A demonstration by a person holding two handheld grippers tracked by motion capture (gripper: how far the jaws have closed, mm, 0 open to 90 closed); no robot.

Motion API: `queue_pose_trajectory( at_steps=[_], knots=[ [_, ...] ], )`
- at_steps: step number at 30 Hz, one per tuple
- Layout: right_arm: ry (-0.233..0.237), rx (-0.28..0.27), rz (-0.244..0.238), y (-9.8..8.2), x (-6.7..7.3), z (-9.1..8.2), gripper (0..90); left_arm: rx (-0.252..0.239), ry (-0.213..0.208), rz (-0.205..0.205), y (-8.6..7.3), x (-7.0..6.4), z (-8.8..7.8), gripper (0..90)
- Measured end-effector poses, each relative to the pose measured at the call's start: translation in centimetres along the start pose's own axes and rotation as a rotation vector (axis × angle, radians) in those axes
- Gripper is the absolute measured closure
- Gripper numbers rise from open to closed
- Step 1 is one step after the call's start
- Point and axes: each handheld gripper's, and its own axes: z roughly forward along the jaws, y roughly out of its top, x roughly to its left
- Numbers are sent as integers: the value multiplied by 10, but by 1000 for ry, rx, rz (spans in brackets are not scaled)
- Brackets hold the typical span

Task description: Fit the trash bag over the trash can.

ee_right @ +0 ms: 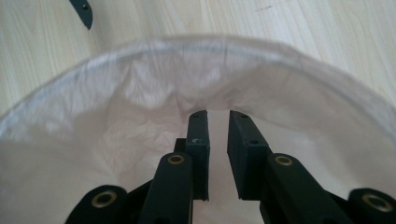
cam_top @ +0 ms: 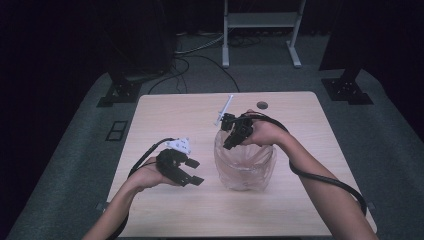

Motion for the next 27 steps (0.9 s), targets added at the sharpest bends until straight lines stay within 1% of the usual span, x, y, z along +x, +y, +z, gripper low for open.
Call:
queue_pose_trajectory(
  at_steps=[1, 2, 3, 7, 10, 13, 14, 17, 20, 22, 26, 27],
  knots=[
    [3, 7, 0, 3, 0, 2, 788, -4, 0, -3, -1, 0, 0, 314],
    [5, 15, -11, 6, -1, 4, 787, -5, 1, -6, -2, 0, -1, 314],
    [5, 19, -8, 8, 0, 4, 786, -5, -1, -5, -3, 0, -1, 314],
    [4, 20, -21, 14, 1, 8, 781, -7, 3, -8, -5, 0, -3, 308],
    [8, 16, -20, 12, 3, 5, 763, -7, 6, -8, -5, -1, -4, 304],
    [6, 12, -18, 6, 3, -2, 752, -2, 5, -5, -4, -2, -4, 302],
    [7, 19, -13, 3, 2, -3, 749, -2, 3, -7, -3, -3, -3, 301],
    [-14, 25, 4, -5, -5, -5, 748, -4, -1, -6, -2, -3, -1, 301],
    [-27, 25, 39, -10, -14, -5, 750, -1, -4, -6, 0, -3, 0, 300],
    [-42, 26, 45, -11, -18, -4, 752, 3, -4, -1, 1, -2, 0, 299],
    [-48, 18, 62, -14, -25, -1, 749, 1, -2, -1, 3, -2, 0, 298],
    [-39, 18, 65, -15, -26, -1, 739, 0, -1, 0, 3, -3, 0, 298]
  ],
)
